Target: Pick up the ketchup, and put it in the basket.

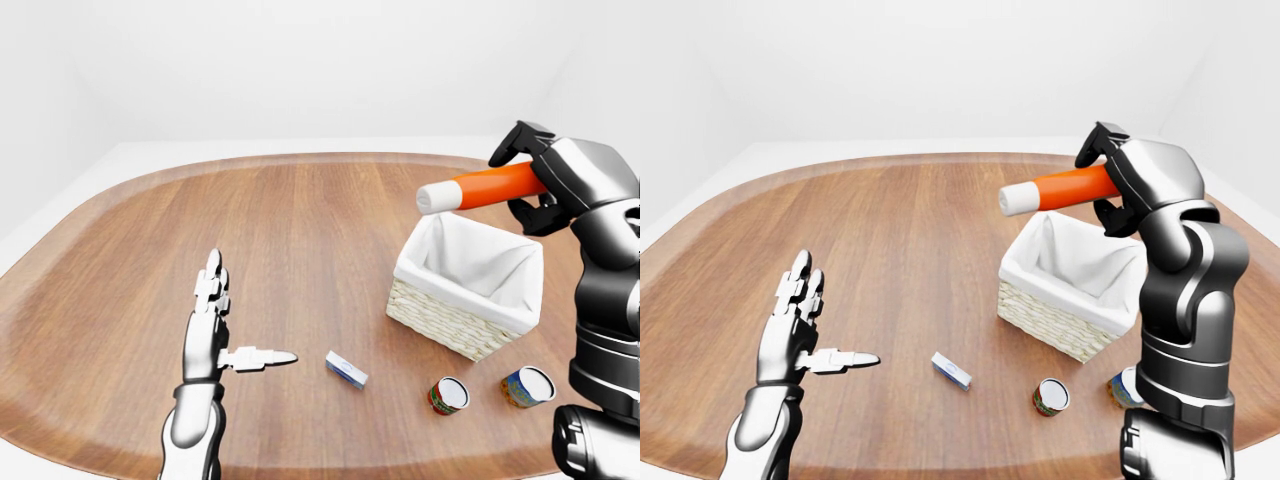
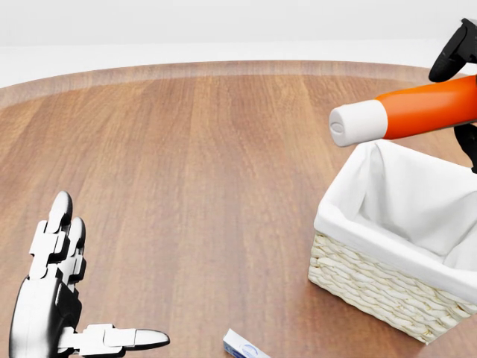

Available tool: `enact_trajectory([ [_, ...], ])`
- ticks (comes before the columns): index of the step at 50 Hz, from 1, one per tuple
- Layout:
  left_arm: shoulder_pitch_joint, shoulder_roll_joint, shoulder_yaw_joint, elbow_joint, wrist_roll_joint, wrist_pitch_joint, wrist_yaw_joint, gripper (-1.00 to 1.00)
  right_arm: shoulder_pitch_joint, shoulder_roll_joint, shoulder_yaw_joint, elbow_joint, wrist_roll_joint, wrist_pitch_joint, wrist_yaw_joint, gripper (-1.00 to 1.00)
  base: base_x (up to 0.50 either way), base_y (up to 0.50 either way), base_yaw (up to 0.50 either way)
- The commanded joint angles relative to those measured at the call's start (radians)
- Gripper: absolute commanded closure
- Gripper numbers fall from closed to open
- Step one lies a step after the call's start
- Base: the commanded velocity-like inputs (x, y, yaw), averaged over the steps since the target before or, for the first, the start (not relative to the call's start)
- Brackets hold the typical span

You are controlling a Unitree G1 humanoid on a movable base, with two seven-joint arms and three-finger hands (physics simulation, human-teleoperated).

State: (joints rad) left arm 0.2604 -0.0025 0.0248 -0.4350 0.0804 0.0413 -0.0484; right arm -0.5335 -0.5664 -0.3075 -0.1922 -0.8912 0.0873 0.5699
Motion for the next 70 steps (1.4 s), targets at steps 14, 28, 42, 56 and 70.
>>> enact_trajectory([
  [14, -0.002, 0.000, 0.004, -0.008, -0.005, 0.009, -0.003, -1.00, -0.004, -0.015, 0.005, 0.198, -0.012, 0.000, -0.121, 1.00, 0.00, 0.00, 0.00],
  [28, -0.009, -0.001, 0.009, 0.000, -0.007, 0.009, -0.003, -1.00, 0.027, -0.005, 0.005, 0.257, 0.003, 0.000, -0.176, 1.00, 0.00, 0.00, 0.00],
  [42, -0.010, -0.001, 0.010, 0.003, -0.007, 0.008, -0.002, -1.00, 0.046, 0.008, 0.017, 0.341, 0.014, 0.000, -0.239, 1.00, 0.00, 0.00, 0.00],
  [56, -0.007, -0.001, 0.005, 0.000, -0.002, 0.006, 0.000, -1.00, 0.060, 0.005, 0.018, 0.429, 0.037, 0.000, -0.299, 1.00, 0.00, 0.00, 0.00],
  [70, -0.007, 0.000, -0.010, 0.018, 0.008, -0.007, 0.008, -1.00, 0.089, -0.016, 0.003, 0.504, 0.065, 0.000, -0.355, 1.00, 0.00, 0.00, 0.00],
])
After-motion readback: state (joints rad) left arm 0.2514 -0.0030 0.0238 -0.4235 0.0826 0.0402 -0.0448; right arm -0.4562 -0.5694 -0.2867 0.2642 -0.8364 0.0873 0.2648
